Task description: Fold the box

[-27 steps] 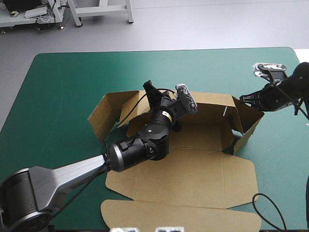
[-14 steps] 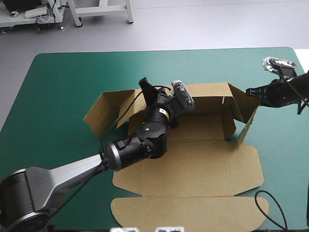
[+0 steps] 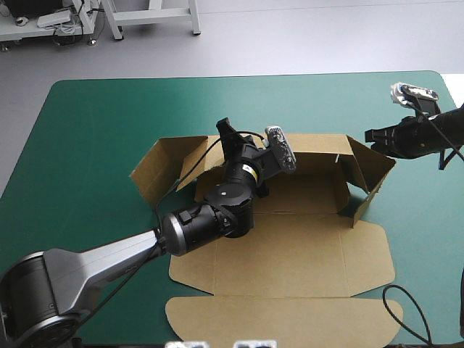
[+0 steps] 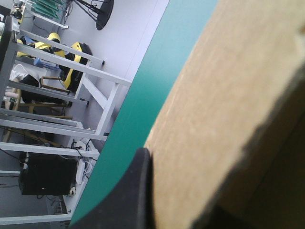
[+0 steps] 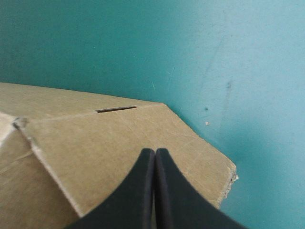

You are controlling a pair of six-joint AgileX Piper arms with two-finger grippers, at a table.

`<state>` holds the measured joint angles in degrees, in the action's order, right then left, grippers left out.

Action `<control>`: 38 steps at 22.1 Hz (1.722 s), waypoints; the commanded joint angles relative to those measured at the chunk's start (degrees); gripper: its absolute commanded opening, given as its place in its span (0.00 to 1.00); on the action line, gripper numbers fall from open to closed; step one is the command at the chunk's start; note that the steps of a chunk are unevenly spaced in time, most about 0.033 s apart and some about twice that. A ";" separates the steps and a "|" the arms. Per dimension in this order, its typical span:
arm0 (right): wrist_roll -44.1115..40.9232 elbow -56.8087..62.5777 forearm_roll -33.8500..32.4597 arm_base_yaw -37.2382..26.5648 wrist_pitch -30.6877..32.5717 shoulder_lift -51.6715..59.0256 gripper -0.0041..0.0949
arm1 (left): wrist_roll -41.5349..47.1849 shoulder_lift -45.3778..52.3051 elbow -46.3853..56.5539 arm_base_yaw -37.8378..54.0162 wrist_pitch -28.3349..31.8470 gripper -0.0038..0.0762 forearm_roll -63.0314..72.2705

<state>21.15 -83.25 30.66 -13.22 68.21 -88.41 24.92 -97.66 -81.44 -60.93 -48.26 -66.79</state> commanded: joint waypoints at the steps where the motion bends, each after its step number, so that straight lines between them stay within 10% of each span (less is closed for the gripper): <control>1: 1.12 -1.30 2.02 -0.44 -1.00 2.00 0.02 | -0.96 0.29 -1.84 -0.10 1.01 0.04 -1.24; 16: 4.85 2.54 0.54 -0.44 2.76 -0.32 0.02 | -0.96 -2.51 -1.84 -0.06 1.01 0.04 -1.25; 28: 18.81 20.89 12.03 -0.44 -12.35 10.49 0.02 | -9.28 -6.64 -1.84 -0.06 -0.07 0.04 4.77; 34: 40.12 31.57 24.66 -0.19 -18.84 13.94 0.03 | -9.28 -7.41 -1.84 -0.06 -0.11 0.04 4.19; 38: 40.07 30.79 19.73 -0.19 -18.13 14.02 0.34 | -9.28 -7.41 -1.84 -0.06 -0.11 0.04 3.92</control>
<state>60.42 -50.42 50.13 -13.22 49.67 -76.29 15.23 -105.58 -83.16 -60.45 -50.01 -70.25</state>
